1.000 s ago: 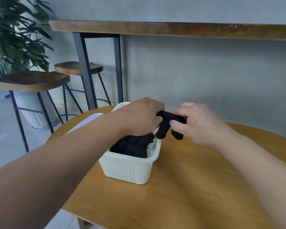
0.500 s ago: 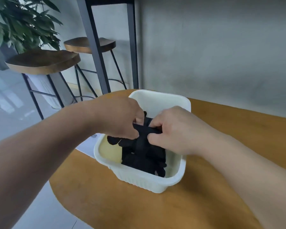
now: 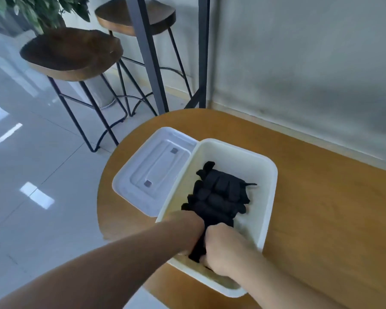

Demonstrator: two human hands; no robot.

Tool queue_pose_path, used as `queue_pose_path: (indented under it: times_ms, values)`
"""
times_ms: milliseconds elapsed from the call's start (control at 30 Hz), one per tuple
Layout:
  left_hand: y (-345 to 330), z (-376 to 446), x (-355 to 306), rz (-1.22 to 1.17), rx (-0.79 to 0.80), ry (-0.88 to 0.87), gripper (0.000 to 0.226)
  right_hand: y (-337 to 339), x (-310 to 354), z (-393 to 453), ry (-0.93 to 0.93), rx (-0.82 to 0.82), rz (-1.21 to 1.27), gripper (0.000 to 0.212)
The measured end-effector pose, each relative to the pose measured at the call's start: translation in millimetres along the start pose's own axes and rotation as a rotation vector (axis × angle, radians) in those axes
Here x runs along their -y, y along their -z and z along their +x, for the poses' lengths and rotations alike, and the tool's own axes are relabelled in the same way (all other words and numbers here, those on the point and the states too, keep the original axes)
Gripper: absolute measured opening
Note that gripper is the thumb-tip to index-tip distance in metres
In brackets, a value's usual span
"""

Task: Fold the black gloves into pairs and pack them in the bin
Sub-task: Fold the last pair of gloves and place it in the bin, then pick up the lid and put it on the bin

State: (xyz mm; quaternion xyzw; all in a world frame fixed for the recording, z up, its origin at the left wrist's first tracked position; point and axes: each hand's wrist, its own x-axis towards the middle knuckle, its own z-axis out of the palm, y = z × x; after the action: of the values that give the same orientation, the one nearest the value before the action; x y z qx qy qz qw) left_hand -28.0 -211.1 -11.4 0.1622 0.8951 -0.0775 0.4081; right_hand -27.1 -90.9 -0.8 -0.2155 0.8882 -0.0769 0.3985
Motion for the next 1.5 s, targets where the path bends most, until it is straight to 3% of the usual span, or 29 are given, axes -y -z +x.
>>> queue_pose_path:
  times_ms: [100, 233, 500, 567, 667, 833, 1000, 1100, 1200, 1300, 1500]
  values:
    - [-2.0, 5.9, -4.6, -0.025, 0.033, 0.068, 0.018, -7.6, 4.0, 19.1, -0.055, 0.038, -0.042, 0.012]
    - [-9.6, 10.4, -6.9, -0.063, 0.020, 0.109, 0.025, -19.0, 3.0, 31.8, -0.128, 0.042, 0.009, 0.032]
    - [2.8, 7.3, -3.9, -0.248, 0.073, 0.148, 0.023, -2.7, 3.1, 30.0, -0.141, 0.065, 0.128, 0.024]
    - [19.4, -3.2, 3.1, -0.355, -0.010, 0.140, 0.015, 20.8, -0.7, 22.6, -0.125, -0.001, 0.180, 0.030]
    - [49.4, -27.7, 22.4, -0.691, -0.269, 0.184, 0.015, 71.7, -8.1, 7.6, -0.080, -0.188, 0.277, 0.043]
    - [78.3, -56.7, 40.5, -1.380, -0.692, 0.426, 0.020, 139.6, 4.6, -1.3, 0.025, -0.399, 0.414, 0.037]
    - [53.2, -53.6, 67.1, -2.231, -0.773, 0.767, 0.025, 176.1, 46.8, 34.0, 0.205, -0.372, 0.344, 0.029]
    - [34.4, -43.7, 93.1, -2.601, -0.739, 1.025, 0.018, 189.7, 67.8, 83.1, 0.183, -0.329, 0.340, 0.028]
    - [20.4, -34.1, 114.4, -2.759, -0.705, 1.217, 0.006, 196.0, 77.8, 149.4, 0.042, -0.232, 0.356, 0.020]
    - [8.6, -23.8, 128.4, -2.754, -0.677, 1.329, 0.015, 199.9, 78.9, 201.1, -0.084, -0.183, 0.270, 0.020]
    - [-3.2, -8.9, 143.3, -2.785, -0.645, 1.492, 0.015, 190.8, 71.4, 253.8, -0.168, -0.139, 0.179, 0.025]
